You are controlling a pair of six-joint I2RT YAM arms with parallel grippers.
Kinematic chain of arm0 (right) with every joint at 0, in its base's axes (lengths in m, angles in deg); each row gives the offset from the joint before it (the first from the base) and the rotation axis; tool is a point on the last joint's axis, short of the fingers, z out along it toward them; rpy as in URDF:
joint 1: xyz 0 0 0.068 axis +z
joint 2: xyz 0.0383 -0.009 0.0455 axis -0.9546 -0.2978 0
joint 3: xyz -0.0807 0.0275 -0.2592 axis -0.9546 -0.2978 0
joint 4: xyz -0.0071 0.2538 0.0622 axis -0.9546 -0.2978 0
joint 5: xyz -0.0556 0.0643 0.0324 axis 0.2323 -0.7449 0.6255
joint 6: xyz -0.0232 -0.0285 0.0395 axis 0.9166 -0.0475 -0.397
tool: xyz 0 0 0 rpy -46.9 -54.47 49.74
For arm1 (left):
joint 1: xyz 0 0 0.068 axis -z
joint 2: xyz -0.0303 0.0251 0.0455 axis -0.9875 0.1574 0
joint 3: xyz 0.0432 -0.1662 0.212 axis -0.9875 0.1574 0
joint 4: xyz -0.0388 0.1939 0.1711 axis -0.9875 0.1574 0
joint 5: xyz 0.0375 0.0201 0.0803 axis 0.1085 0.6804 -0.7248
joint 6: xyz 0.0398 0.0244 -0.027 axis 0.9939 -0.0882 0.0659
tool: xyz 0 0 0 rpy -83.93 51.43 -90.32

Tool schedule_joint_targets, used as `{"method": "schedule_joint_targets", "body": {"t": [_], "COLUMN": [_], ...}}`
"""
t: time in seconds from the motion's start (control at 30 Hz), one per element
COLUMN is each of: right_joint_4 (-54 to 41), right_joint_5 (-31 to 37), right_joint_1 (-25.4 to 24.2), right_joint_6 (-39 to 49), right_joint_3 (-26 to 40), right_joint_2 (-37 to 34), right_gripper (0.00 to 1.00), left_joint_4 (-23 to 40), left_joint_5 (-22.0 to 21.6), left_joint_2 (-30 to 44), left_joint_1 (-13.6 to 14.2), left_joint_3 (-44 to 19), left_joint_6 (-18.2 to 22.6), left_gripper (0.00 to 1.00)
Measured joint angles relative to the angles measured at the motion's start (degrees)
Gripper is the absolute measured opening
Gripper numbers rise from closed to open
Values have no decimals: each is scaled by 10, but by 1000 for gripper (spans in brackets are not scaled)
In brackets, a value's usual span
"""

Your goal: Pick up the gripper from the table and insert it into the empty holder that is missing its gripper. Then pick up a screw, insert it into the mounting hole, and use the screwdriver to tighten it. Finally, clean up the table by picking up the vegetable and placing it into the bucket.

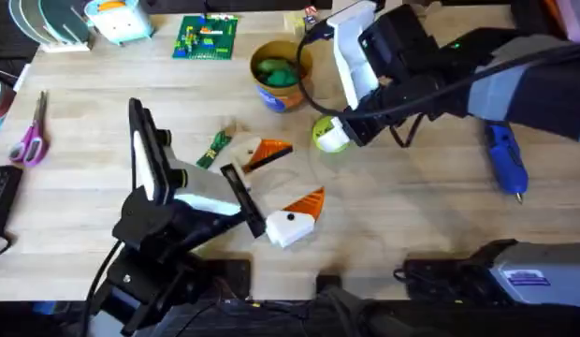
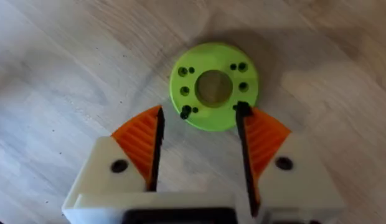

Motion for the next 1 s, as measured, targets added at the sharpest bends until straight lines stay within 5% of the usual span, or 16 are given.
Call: {"method": "schedule_joint_targets", "body": {"t": [0.47,1.0], "right_joint_4": [2,26], "right_joint_5": [79,101], "right_joint_1": [76,80], "right_joint_6": [13,14], "right_joint_3": [0,0], "right_joint_2": [-45,-48], "right_gripper": [440,68], "left_joint_4": [0,0], "left_joint_5": [0,0], "left_joint_2": [0,0], "left_joint_1": [0,0], "left_joint_3": [0,0], "left_joint_6": [0,0], "left_gripper": [991,991]}}
